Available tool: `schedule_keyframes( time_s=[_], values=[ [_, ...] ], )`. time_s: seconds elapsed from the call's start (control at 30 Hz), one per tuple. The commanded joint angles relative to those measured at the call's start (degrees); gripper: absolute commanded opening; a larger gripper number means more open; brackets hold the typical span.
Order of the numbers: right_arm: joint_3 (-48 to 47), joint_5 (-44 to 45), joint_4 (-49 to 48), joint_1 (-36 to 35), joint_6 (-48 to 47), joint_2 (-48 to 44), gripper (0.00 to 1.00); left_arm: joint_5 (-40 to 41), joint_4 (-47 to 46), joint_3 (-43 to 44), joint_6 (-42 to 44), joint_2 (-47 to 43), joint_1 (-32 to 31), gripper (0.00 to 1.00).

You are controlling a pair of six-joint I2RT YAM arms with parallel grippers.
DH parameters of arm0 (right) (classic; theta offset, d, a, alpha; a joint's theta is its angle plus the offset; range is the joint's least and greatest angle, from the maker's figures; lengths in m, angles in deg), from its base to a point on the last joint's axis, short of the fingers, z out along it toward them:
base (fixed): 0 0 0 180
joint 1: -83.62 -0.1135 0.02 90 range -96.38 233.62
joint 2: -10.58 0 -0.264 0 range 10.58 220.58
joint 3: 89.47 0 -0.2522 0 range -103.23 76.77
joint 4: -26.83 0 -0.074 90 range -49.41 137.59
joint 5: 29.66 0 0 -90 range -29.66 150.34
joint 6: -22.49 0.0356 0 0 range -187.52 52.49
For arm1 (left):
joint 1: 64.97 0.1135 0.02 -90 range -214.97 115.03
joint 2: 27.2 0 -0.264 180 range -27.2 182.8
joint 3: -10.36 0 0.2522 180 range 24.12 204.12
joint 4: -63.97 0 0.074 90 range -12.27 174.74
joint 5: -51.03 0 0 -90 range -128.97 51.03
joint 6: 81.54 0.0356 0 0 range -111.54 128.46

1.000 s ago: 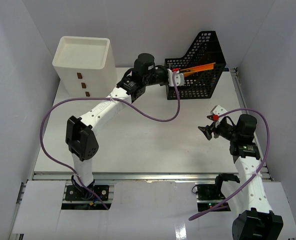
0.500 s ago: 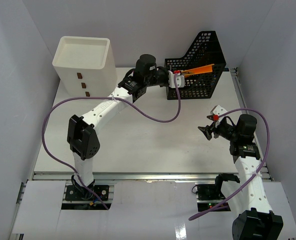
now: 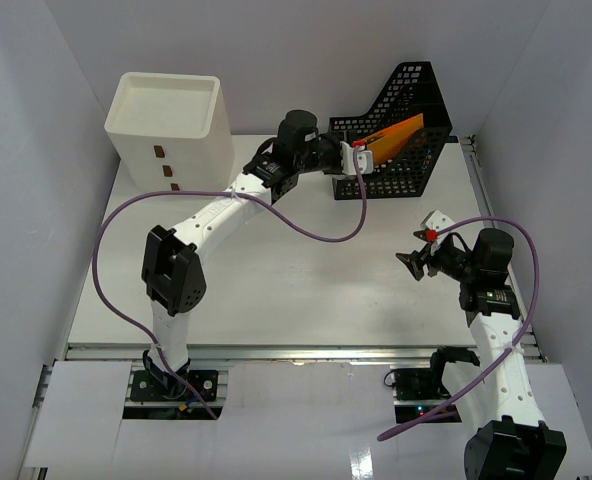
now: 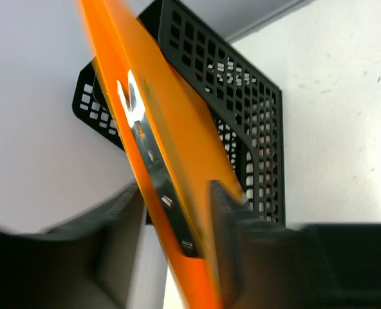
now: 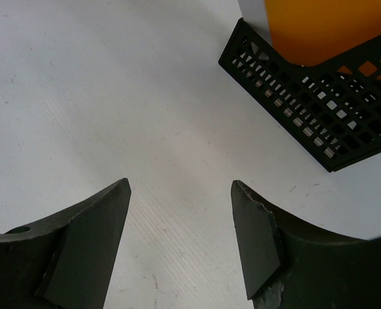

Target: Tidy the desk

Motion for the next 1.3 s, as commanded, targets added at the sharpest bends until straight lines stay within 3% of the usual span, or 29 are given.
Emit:
schedule_keyframes(
  time_s=[0.0,0.2,0.5,0.7,0.9,1.0,1.1,1.27],
  values=[
    [0.5,-0.8,-2.5,0.2,-0.1,-0.4,0.70,-2.2,-3.8,3.4,-3.6,-0.5,-1.3,0.62],
    [0.5,-0.6,-2.5,0.2,-0.3,-0.5,0.70,-1.6,-8.8,5.0,-7.1,1.1,-2.7,0.75],
    [0.7,-0.5,-2.5,0.3,-0.4,-0.7,0.70,-2.2,-16.2,8.6,-15.1,2.8,-2.9,0.76],
    [0.8,-2.6,-1.9,0.3,-0.6,-0.8,0.73,-0.6,-22.2,7.5,-20.4,-0.7,-2.9,0.76],
    [0.3,-7.9,1.2,-0.3,-3.3,1.3,0.72,9.1,-27.5,4.7,-30.5,-9.7,-2.9,0.83],
    [-3.0,-6.6,3.0,-2.3,-3.2,3.2,0.69,14.9,-29.1,-1.8,-34.5,-18.8,-2.6,0.86],
    [-8.1,-2.9,2.9,-2.8,-1.7,6.2,0.66,23.5,-30.3,-14.9,-42.1,-31.6,-1.1,0.86],
    [-17.4,-2.1,4.3,-3.1,5.9,13.6,0.63,39.0,-31.8,-44.2,-67.7,-49.4,5.5,0.76]
  ],
)
